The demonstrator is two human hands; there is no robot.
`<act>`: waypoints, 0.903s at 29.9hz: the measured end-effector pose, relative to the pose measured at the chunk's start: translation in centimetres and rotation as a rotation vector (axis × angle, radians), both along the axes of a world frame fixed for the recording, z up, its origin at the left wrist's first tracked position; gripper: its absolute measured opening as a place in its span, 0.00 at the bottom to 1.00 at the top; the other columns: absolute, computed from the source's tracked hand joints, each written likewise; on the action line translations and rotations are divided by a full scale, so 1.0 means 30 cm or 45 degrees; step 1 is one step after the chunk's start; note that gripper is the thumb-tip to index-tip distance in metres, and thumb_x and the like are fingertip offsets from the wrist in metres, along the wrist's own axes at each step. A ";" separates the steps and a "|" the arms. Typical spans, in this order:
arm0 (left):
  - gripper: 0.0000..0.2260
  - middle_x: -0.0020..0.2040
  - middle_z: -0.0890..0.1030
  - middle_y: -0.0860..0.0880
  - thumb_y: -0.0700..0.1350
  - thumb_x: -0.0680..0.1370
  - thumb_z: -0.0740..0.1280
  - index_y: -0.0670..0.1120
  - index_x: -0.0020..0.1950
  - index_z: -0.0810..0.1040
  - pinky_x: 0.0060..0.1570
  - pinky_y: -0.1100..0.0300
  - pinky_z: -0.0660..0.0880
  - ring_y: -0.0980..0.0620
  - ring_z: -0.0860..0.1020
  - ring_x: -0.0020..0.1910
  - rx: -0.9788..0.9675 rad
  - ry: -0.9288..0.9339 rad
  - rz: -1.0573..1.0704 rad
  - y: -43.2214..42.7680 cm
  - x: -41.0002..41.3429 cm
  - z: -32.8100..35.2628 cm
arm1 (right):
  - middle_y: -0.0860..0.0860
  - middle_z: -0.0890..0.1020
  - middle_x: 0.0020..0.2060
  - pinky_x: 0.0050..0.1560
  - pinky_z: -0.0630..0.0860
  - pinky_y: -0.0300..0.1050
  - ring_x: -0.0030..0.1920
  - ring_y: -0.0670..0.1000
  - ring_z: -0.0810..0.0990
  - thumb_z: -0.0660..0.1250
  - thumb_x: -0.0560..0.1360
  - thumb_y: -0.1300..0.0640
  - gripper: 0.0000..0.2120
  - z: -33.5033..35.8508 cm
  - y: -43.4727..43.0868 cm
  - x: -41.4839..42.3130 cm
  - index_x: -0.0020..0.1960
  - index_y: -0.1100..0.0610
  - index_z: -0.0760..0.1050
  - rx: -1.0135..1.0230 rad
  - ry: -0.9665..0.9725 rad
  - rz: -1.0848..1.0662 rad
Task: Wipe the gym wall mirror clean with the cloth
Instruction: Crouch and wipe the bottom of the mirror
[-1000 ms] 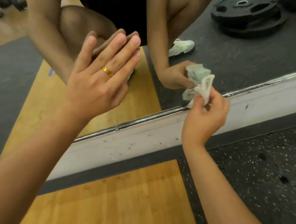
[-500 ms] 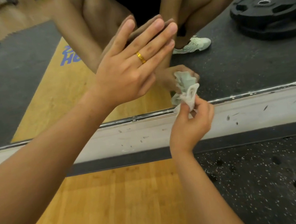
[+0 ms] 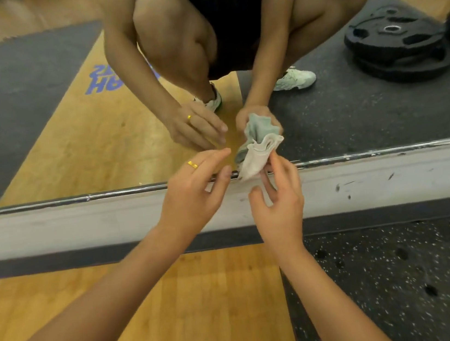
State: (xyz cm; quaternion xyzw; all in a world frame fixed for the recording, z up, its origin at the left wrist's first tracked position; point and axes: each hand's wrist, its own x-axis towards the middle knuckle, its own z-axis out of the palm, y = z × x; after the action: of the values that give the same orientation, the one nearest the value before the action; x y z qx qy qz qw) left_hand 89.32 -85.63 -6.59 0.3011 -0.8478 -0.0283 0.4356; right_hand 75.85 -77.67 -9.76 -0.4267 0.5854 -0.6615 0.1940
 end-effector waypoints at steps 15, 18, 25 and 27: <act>0.06 0.48 0.82 0.53 0.44 0.81 0.71 0.44 0.56 0.82 0.41 0.72 0.71 0.58 0.79 0.40 0.397 0.601 0.287 0.042 -0.118 -0.100 | 0.55 0.82 0.58 0.67 0.72 0.38 0.60 0.49 0.78 0.58 0.75 0.71 0.21 0.127 -0.040 -0.297 0.64 0.62 0.81 -0.106 1.127 0.377; 0.03 0.51 0.77 0.53 0.43 0.81 0.71 0.49 0.52 0.78 0.37 0.63 0.74 0.50 0.81 0.40 0.480 0.824 0.372 0.063 -0.151 -0.113 | 0.56 0.83 0.53 0.61 0.74 0.44 0.56 0.55 0.79 0.60 0.74 0.71 0.19 0.167 -0.076 -0.324 0.60 0.62 0.83 -0.127 1.379 0.494; 0.09 0.57 0.71 0.46 0.46 0.83 0.67 0.41 0.58 0.78 0.45 0.64 0.76 0.48 0.77 0.48 0.350 0.779 0.326 0.082 -0.273 -0.143 | 0.53 0.84 0.49 0.50 0.82 0.55 0.51 0.55 0.81 0.58 0.76 0.64 0.17 0.219 -0.092 -0.399 0.54 0.60 0.85 -0.065 1.629 0.679; 0.12 0.61 0.69 0.49 0.48 0.81 0.71 0.47 0.61 0.74 0.51 0.64 0.76 0.46 0.76 0.54 0.359 0.822 0.354 0.069 -0.273 -0.144 | 0.55 0.84 0.51 0.51 0.83 0.57 0.54 0.56 0.81 0.58 0.77 0.62 0.17 0.245 -0.095 -0.421 0.56 0.61 0.84 -0.109 1.711 0.642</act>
State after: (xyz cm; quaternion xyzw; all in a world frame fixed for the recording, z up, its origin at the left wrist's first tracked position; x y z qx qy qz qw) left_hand 81.13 -83.55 -10.92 0.4458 -0.6057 -0.1787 0.6343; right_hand 63.23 -80.53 -2.42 -0.8711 0.4353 -0.2134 -0.0784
